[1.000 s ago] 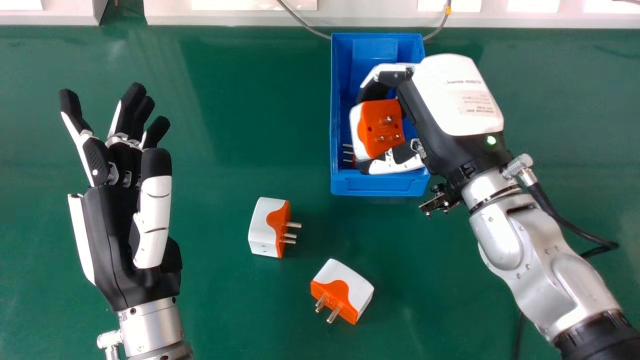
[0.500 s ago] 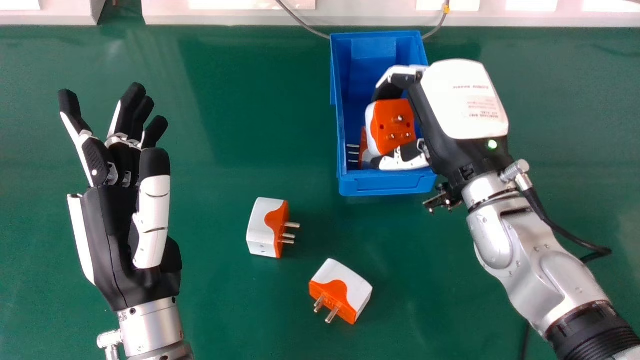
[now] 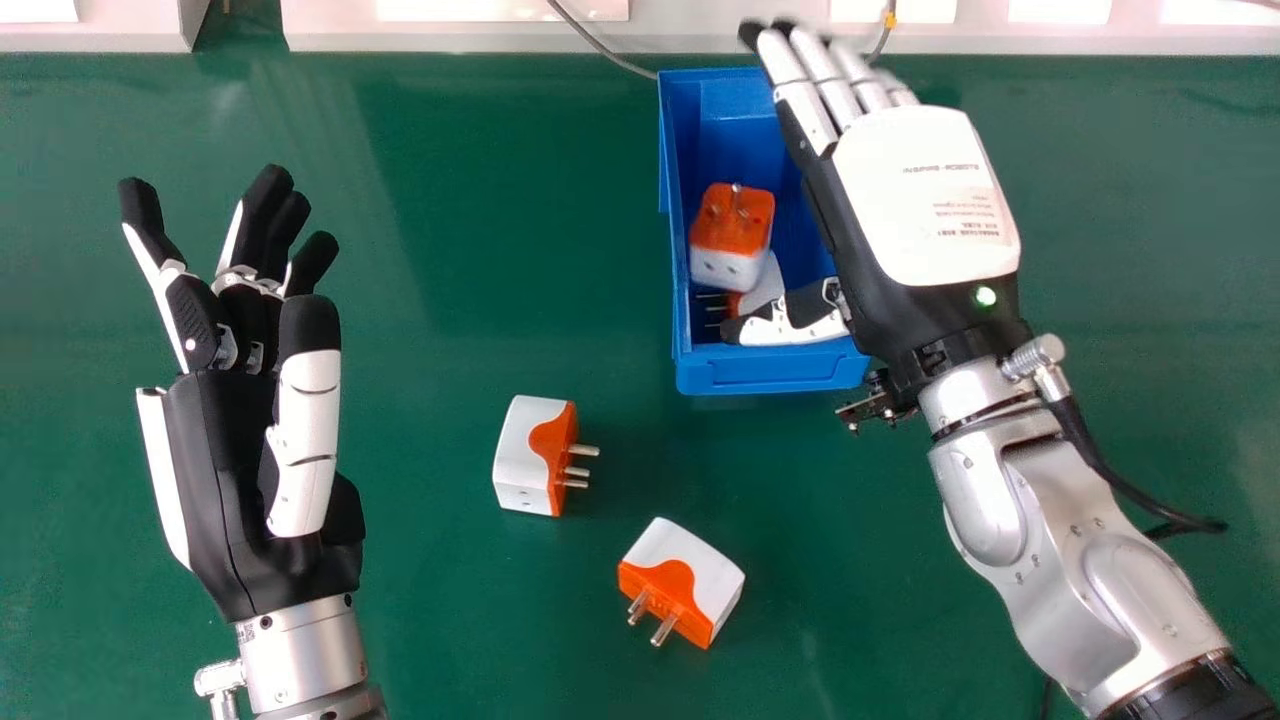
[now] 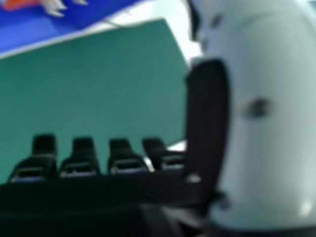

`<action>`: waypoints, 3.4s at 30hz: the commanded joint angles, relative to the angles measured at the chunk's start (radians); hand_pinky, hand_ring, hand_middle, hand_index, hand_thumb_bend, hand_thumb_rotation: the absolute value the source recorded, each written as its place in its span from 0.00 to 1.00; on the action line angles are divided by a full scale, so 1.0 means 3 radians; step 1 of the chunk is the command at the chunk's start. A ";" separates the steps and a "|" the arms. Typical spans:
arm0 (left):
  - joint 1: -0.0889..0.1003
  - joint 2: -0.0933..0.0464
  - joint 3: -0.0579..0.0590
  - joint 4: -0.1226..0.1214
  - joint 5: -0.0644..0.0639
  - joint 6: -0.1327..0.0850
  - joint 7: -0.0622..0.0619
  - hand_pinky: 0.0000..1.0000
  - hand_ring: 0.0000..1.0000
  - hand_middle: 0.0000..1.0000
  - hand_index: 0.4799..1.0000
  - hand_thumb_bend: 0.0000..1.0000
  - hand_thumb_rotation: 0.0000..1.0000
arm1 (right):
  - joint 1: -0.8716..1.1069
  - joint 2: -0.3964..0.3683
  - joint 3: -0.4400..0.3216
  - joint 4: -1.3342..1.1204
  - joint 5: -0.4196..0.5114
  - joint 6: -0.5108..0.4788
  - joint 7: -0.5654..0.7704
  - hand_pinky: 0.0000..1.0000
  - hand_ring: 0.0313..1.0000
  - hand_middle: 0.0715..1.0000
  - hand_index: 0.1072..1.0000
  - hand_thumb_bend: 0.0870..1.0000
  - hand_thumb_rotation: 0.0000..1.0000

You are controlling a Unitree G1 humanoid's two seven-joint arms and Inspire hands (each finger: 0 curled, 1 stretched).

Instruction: Pick all objects and put in blue box

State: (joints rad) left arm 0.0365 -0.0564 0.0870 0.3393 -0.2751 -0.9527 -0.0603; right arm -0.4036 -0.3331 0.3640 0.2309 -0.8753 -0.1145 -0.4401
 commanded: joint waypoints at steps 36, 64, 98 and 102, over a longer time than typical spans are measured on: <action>0.0146 -0.0171 -0.0071 -0.0205 -0.0008 0.0031 -0.0007 0.86 0.89 0.86 0.74 0.70 0.60 | 0.1056 0.0129 0.0496 -0.1874 -0.0448 0.1002 0.3563 0.73 0.92 0.95 0.87 0.77 0.16; 0.0107 -0.0172 -0.0061 -0.0194 -0.0011 0.0009 0.0005 0.86 0.89 0.87 0.75 0.69 0.59 | 0.0885 0.0151 0.0490 -0.1072 -0.0030 0.0588 0.2352 0.29 0.41 0.49 0.50 0.44 0.00; 0.0069 -0.0140 -0.0039 -0.0147 0.0000 0.0005 0.0005 0.86 0.89 0.88 0.75 0.68 0.60 | -0.0029 0.0125 -0.0346 0.0030 0.0042 0.0099 0.0390 0.33 0.40 0.42 0.47 0.45 0.00; 0.0068 -0.0135 -0.0030 -0.0150 -0.0012 -0.0001 -0.0016 0.86 0.89 0.87 0.75 0.68 0.60 | -0.0300 0.0197 -0.0187 0.0639 0.0012 -0.0038 0.0023 0.35 0.42 0.40 0.46 0.45 0.00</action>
State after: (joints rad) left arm 0.0622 -0.0549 0.0787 0.3059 -0.2779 -0.9306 -0.0602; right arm -0.4481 -0.2818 0.3010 0.4144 -0.8717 -0.1032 -0.3911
